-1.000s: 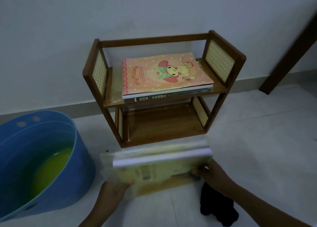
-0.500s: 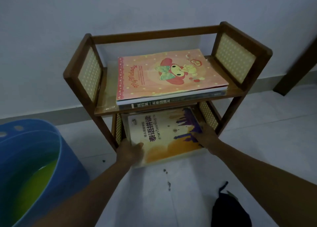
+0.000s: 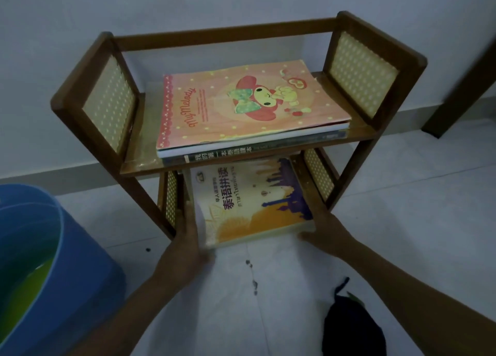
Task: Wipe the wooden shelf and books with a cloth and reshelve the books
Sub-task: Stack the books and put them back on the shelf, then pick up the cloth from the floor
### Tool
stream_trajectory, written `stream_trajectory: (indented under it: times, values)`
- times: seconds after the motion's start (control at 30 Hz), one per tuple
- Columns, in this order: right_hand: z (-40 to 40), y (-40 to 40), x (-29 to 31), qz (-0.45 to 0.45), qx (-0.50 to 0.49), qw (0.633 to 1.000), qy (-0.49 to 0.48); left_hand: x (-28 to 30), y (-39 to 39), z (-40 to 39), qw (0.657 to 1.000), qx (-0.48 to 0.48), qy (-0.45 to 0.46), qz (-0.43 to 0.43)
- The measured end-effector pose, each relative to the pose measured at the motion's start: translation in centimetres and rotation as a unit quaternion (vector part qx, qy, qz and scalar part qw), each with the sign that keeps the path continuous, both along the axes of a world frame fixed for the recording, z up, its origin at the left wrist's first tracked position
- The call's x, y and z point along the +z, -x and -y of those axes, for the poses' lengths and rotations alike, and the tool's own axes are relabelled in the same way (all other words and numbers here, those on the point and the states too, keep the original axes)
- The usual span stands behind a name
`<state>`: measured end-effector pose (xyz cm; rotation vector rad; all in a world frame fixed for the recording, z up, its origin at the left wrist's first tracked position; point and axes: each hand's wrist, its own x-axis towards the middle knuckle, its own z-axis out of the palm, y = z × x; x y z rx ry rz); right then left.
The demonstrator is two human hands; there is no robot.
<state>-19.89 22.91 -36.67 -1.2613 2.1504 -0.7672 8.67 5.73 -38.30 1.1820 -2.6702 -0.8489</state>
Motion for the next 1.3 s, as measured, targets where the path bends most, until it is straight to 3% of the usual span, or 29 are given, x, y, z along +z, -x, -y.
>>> stream_trajectory:
  times: [0.1,0.23,0.37,0.57,0.67,0.8,0.97,1.13,1.3]
  values:
    - [0.9,0.2,0.0,-0.071,-0.04,0.996,-0.029,-0.1,0.8,-0.5,0.996,0.024,0.074,-0.033]
    - [2.9,1.2,0.0,-0.131,-0.071,0.983,-0.108,0.9,2.2,1.0,0.986,0.165,0.034,-0.004]
    - [3.2,1.3,-0.1,-0.116,-0.089,0.984,-0.1,1.0,2.6,1.2,0.985,0.142,0.072,0.07]
    - [-1.6,0.1,1.5,-0.111,-0.038,0.989,-0.094,0.5,2.1,-0.5,0.992,0.126,0.012,0.027]
    - [-7.8,0.0,2.7,-0.121,-0.019,0.968,-0.219,1.2,2.6,-4.1,0.99,0.121,0.063,0.046]
    - [-14.3,-2.4,2.3,-0.004,0.029,0.911,-0.41,2.5,4.4,-11.0,0.992,0.121,-0.025,0.007]
    - [-15.8,-5.0,2.1,-0.008,-0.004,0.93,-0.369,2.6,3.8,-15.8,0.995,0.008,-0.092,0.022]
    - [-18.3,-8.1,3.4,0.028,-0.005,0.934,-0.357,3.3,1.7,-17.7,0.988,-0.037,-0.143,0.051]
    - [-17.1,-9.0,5.0,0.077,-0.035,0.963,-0.258,5.4,0.5,-17.8,0.97,-0.063,-0.229,0.053]
